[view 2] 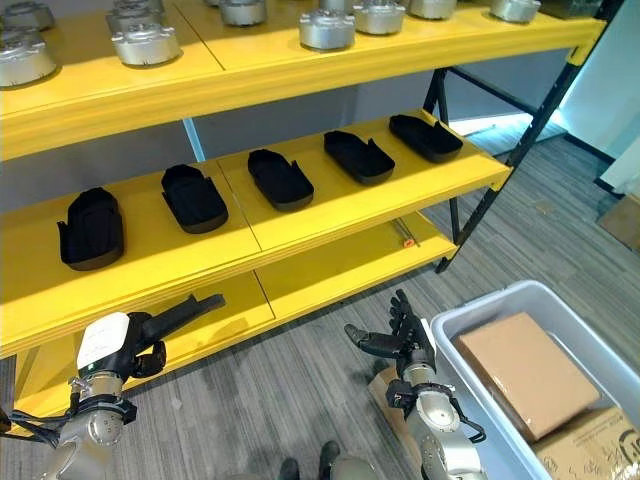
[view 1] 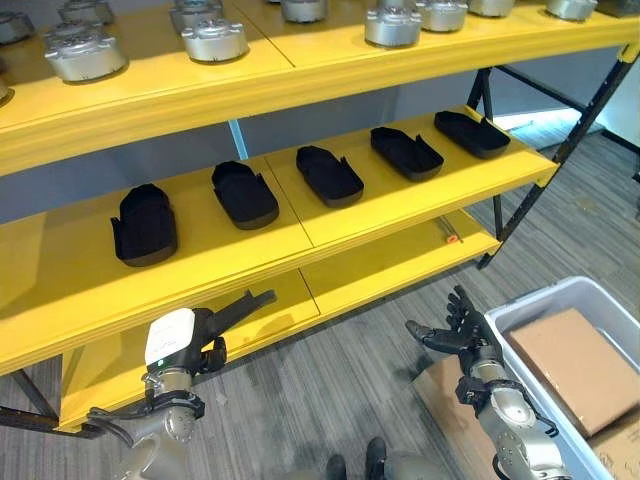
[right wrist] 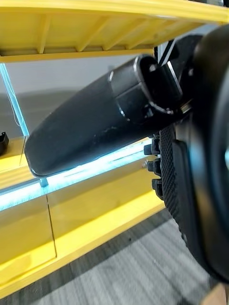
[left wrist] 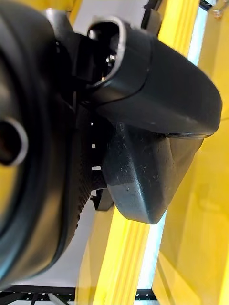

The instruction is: Move parts from the plastic box to the shelf.

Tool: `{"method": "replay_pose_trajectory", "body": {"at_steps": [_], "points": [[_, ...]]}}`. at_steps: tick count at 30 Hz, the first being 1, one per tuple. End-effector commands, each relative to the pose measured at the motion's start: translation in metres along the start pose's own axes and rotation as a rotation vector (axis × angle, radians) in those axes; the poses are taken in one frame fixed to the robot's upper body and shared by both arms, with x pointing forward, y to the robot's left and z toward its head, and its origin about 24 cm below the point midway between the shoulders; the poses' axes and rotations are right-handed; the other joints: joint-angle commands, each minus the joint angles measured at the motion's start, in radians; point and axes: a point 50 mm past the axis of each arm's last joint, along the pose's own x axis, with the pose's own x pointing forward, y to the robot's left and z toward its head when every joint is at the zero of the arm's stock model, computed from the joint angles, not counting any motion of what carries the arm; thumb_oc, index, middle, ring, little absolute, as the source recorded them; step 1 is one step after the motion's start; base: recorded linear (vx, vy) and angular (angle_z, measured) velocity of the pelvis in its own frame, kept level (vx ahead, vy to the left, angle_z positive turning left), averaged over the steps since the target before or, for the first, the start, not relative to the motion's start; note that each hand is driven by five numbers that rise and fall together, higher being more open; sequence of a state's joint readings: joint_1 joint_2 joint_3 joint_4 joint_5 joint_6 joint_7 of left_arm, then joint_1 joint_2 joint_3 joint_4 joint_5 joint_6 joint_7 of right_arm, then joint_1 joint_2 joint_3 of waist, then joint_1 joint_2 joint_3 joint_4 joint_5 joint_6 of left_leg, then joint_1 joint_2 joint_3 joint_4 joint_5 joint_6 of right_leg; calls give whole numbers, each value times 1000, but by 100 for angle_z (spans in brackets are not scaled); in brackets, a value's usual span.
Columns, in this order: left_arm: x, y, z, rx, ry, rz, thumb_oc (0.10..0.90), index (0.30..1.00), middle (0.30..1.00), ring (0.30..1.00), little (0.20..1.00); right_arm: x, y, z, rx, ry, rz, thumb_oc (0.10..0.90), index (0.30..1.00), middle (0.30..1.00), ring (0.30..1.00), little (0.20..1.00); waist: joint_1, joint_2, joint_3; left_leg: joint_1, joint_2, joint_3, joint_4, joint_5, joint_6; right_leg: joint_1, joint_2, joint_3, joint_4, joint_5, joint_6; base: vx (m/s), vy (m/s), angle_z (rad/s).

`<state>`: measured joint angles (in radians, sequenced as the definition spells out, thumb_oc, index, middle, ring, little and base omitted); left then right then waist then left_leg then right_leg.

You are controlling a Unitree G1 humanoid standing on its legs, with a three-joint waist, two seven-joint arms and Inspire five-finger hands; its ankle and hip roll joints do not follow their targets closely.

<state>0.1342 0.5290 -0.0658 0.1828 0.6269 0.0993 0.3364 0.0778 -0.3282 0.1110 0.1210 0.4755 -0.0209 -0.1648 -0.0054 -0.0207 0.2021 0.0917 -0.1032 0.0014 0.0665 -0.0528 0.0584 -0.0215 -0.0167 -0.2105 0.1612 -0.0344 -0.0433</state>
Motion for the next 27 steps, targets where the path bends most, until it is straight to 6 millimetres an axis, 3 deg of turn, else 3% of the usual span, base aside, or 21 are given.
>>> {"method": "replay_pose_trajectory", "body": {"at_steps": [1, 6, 9, 11, 13, 15, 16, 18, 19, 20, 21, 22, 24, 26, 27], "points": [[27, 51, 28, -58, -143, 241, 400, 300, 300, 300, 300, 9, 5, 52, 12, -254, 39, 900, 1000, 1000, 1000, 1000, -23, -16, -102, -59, 87, 62, 119, -89, -74, 45, -39, 15, -34, -114, 94, 10, -190, 15], [24, 53, 26, -65, -143, 247, 400, 300, 300, 300, 300, 10, 8, 60, 75, -281, 63, 900, 1000, 1000, 1000, 1000, -25, -8, -94, -94, 94, 53, 88, -49, -92, 17, -40, 9, -58, -99, 96, -72, -97, 15], [26, 54, 34, -83, -179, 241, 400, 300, 300, 300, 300, 9, 1, 73, 51, -332, 45, 900, 1000, 1000, 1000, 1000, -37, 8, -61, -166, 98, 53, 179, -45, -129, -19, -66, -9, -37, -107, 75, -90, -47, 38], [27, 55, 38, -104, -193, 242, 400, 300, 300, 300, 300, 8, -4, 74, 42, -336, 23, 900, 1000, 1000, 1000, 1000, -56, 1, -44, -172, 192, 117, 231, -2, -142, -28, -98, -27, -9, -117, 69, -53, 40, 51], [27, 57, 42, -118, -209, 260, 400, 300, 300, 300, 300, 9, -4, 73, 37, -328, 11, 900, 1000, 1000, 1000, 1000, -57, 0, -42, -156, 282, 111, 192, 48, -150, -39, -122, -27, 17, -131, 74, -22, 82, 68], [28, 58, 43, -144, -205, 278, 400, 300, 300, 300, 300, 10, -6, 70, 41, -319, -7, 900, 1000, 1000, 1000, 1000, -65, 17, -46, -151, 394, 81, 83, 146, -170, -81, -147, -23, 75, -144, 96, -6, 231, 28], [30, 62, 45, -151, -213, 305, 400, 300, 300, 300, 300, 10, -5, 70, 48, -321, -10, 900, 1000, 1000, 1000, 1000, -64, 35, -45, -157, 480, 32, -42, 272, -197, -143, -177, 0, 184, -178, 114, 18, 264, 8], [31, 65, 47, -147, -223, 319, 400, 300, 300, 300, 300, 11, -6, 73, 51, -331, -18, 900, 1000, 1000, 1000, 1000, -66, 49, -43, -174, 504, 37, -103, 300, -214, -159, -193, 11, 230, -193, 127, 53, 307, 9], [33, 66, 50, -118, -243, 319, 400, 300, 300, 300, 300, 10, -11, 69, 55, -317, -45, 900, 1000, 1000, 1000, 1000, -77, 72, -49, -131, 543, 132, -153, 313, -257, -181, -222, 5, 319, -226, 140, 76, 299, 9], [33, 66, 50, -118, -243, 318, 400, 300, 300, 300, 300, 10, -11, 68, 55, -316, -46, 900, 1000, 1000, 1000, 1000, -75, 68, -47, -123, 541, 136, -151, 308, -259, -180, -225, 9, 329, -236, 141, 164, 389, 6], [32, 62, 50, -90, -258, 287, 400, 300, 300, 300, 300, 9, -12, 65, 77, -307, -58, 900, 1000, 1000, 1000, 1000, -67, 87, -69, -108, 539, 141, -141, 298, -274, -158, -236, 1, 304, -217, 153, 121, 214, -21], [32, 62, 50, -90, -258, 286, 400, 300, 300, 300, 300, 8, -12, 64, 77, -306, -58, 900, 1000, 1000, 1000, 1000, -67, 87, -68, -106, 540, 142, -141, 297, -274, -153, -234, 0, 300, -215, 153, 172, 341, -23], [31, 62, 48, -74, -261, 281, 400, 300, 300, 300, 300, 5, -13, 60, 90, -296, -70, 900, 1000, 1000, 1000, 1000, -64, 78, -69, -110, 522, 146, -80, 241, -271, -108, -258, -9, 268, -199, 170, 110, 184, 22], [31, 62, 48, -74, -262, 281, 400, 300, 300, 300, 300, 5, -13, 60, 90, -296, -69, 900, 1000, 1000, 1000, 1000, -64, 81, -71, -117, 524, 144, -78, 243, -269, -108, -255, -11, 260, -191, 169, 52, 102, 41], [31, 64, 46, -69, -255, 291, 400, 300, 300, 300, 300, 5, -11, 59, 85, -292, -66, 900, 1000, 1000, 1000, 1000, -61, 73, -71, -125, 501, 139, -22, 194, -263, -64, -272, -5, 201, -166, 186, 100, 182, 18]]}}
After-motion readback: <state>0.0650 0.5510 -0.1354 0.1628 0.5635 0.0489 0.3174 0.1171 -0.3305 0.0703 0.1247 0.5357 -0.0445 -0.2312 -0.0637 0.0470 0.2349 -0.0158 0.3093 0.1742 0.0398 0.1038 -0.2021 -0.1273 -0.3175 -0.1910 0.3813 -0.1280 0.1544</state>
